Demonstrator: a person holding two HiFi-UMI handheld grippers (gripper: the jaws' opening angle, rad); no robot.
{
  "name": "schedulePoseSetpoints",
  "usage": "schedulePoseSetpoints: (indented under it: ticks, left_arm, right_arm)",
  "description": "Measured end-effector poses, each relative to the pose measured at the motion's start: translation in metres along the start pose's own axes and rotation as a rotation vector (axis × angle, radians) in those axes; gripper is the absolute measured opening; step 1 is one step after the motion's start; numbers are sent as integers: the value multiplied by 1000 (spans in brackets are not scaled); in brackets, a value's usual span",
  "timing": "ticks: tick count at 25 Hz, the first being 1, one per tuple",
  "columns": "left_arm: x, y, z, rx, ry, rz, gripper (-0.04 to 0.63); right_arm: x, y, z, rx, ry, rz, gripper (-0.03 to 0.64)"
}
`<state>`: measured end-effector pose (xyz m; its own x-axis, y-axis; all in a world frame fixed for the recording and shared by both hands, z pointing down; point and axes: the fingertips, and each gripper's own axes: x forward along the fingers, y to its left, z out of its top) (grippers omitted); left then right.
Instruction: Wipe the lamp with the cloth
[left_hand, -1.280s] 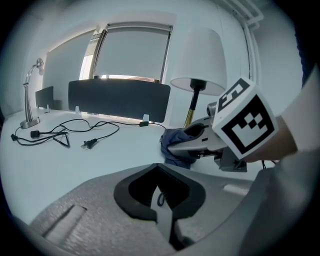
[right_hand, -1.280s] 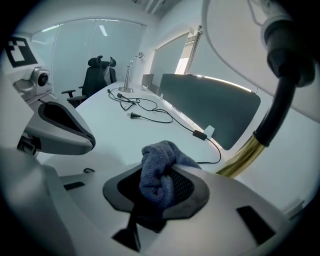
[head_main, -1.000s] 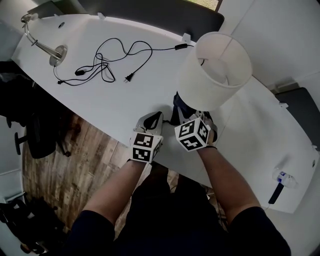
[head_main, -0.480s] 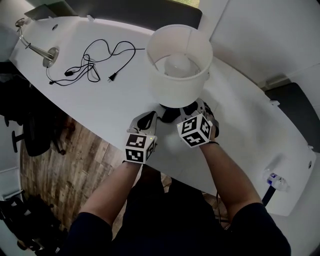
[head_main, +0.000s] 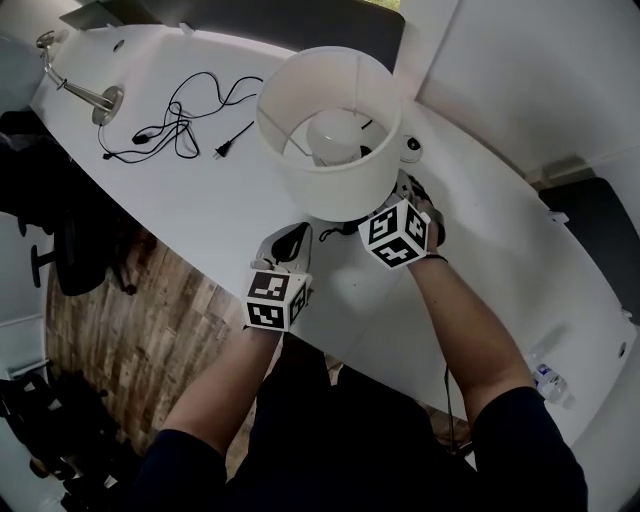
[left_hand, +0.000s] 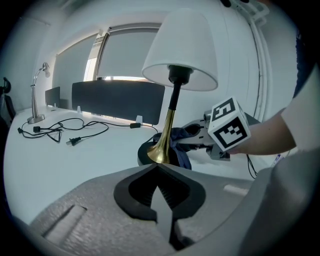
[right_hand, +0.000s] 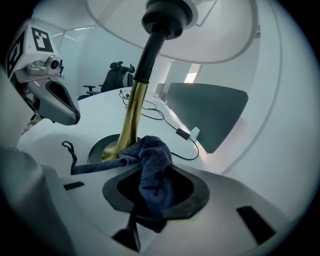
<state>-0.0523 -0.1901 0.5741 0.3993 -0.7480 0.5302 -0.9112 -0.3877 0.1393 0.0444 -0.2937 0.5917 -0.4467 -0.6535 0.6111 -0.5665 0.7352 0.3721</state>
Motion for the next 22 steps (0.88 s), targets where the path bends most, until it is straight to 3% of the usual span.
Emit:
schedulePoseSetpoints:
  ticks: [11, 17, 22]
  left_arm:
    - [-4, -3, 3, -26, -24, 54, -2]
    - [-20, -8, -3, -50, -30, 82, -2]
    - [-39, -18, 3, -48, -52, 55, -2]
  right_arm:
    - [22, -16, 16, -57, -65, 25, 104]
    - [5, -14, 5, -40, -92, 12, 105]
    - [-30, -17, 0, 14, -88, -29, 105]
